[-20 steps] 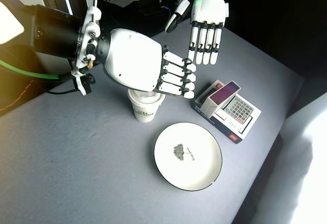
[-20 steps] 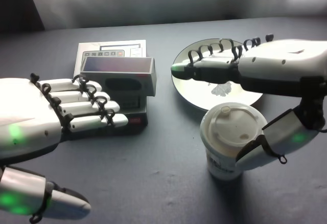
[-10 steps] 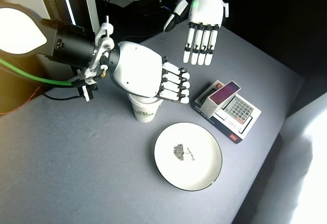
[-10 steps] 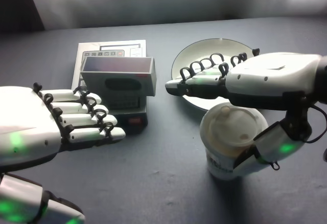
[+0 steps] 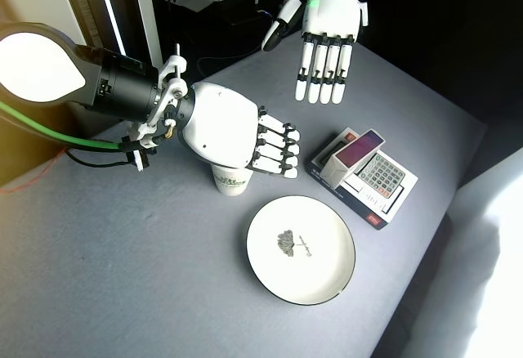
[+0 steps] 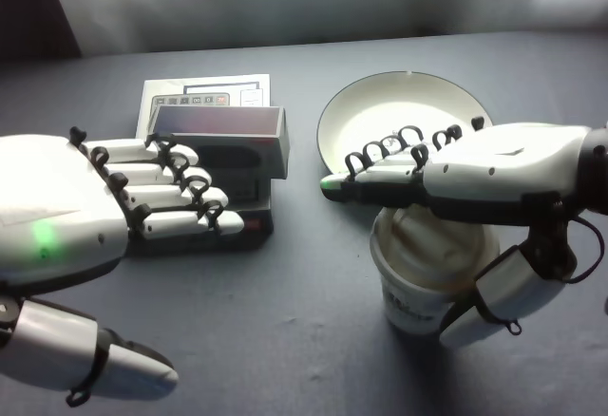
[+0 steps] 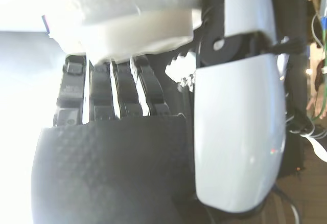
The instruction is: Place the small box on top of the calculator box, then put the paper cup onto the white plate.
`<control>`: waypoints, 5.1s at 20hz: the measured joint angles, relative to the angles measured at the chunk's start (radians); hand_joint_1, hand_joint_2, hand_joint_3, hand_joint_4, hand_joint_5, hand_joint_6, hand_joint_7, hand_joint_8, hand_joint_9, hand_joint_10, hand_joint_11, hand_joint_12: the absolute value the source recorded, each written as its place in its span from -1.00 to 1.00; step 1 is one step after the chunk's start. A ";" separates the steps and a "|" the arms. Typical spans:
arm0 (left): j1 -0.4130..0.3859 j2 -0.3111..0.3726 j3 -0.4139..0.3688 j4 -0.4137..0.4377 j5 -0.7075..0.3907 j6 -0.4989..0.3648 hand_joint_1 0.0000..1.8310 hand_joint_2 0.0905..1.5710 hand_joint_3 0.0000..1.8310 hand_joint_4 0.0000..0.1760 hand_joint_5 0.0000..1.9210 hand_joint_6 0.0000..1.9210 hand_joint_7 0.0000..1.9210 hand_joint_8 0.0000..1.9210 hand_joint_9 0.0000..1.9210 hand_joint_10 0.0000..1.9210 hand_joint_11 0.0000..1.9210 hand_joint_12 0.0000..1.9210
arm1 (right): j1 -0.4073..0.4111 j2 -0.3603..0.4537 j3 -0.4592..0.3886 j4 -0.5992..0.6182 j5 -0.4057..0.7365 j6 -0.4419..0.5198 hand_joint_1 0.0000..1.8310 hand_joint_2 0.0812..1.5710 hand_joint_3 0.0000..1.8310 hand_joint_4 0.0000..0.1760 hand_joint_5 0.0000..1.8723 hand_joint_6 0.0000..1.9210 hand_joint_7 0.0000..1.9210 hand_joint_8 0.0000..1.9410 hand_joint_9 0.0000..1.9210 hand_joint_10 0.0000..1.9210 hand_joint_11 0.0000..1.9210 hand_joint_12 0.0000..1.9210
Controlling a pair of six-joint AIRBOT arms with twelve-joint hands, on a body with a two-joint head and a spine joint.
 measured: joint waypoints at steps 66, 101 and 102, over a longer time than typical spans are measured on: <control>-0.093 -0.001 0.024 0.009 0.052 -0.005 -1.00 0.57 -1.00 -1.00 -0.69 -1.00 -0.65 -1.00 -0.68 -1.00 -1.00 -0.54 | 0.123 -0.300 0.472 -0.016 0.140 -0.254 0.50 0.41 -1.00 -1.00 -0.06 0.19 0.01 -0.01 -0.10 0.26 -0.29 0.08; -0.103 -0.001 0.023 0.010 0.063 -0.005 -1.00 0.59 -1.00 -1.00 -0.67 -1.00 -0.63 -1.00 -0.66 -1.00 -1.00 -0.49 | 0.117 -0.212 0.306 -0.049 0.245 -0.117 -0.07 0.15 -1.00 -1.00 -0.82 -1.00 -0.72 -1.00 -0.74 -1.00 -1.00 -0.19; -0.108 -0.001 0.023 0.010 0.063 -0.005 -1.00 0.59 -1.00 -1.00 -0.71 -1.00 -0.66 -1.00 -0.70 -1.00 -1.00 -0.57 | 0.127 -0.182 0.281 -0.049 0.246 -0.116 -0.07 0.14 -1.00 -1.00 -0.86 -1.00 -0.77 -1.00 -0.77 -1.00 -1.00 -0.29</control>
